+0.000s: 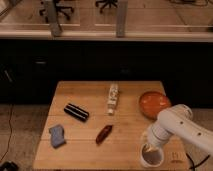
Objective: Pick up the ceramic cup
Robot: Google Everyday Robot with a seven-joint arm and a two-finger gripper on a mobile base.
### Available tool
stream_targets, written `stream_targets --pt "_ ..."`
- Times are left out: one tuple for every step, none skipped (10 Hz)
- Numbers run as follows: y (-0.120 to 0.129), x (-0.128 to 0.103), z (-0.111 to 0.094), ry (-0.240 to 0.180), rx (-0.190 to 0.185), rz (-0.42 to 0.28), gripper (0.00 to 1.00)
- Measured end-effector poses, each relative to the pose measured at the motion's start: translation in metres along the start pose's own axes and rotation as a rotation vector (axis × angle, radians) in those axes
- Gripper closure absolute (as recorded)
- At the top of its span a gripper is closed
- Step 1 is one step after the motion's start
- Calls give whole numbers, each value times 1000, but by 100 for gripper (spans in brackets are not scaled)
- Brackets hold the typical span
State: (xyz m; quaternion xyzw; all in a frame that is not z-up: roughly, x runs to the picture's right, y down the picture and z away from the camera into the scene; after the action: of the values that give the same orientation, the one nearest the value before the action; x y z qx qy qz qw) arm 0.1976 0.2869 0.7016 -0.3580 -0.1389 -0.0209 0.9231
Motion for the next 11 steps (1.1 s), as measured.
stream_targets --pt "0 1 0 0 3 -2 85" --pt "-1 2 -1 -3 5 -2 96" --pt "-1 2 -1 -4 5 -3 99" --pt "-1 2 -1 -6 5 -4 100" --pt "-2 2 -1 -8 4 -3 100" --pt "-2 3 -2 -12 2 -3 100" --pt "-3 3 -3 -16 -2 -2 100" --pt "-4 4 -6 -22 -10 1 100" --pt "-4 6 -9 -23 -16 7 100" --pt "-5 7 -13 -22 -18 13 100" --pt "-6 8 -22 -14 -17 23 100"
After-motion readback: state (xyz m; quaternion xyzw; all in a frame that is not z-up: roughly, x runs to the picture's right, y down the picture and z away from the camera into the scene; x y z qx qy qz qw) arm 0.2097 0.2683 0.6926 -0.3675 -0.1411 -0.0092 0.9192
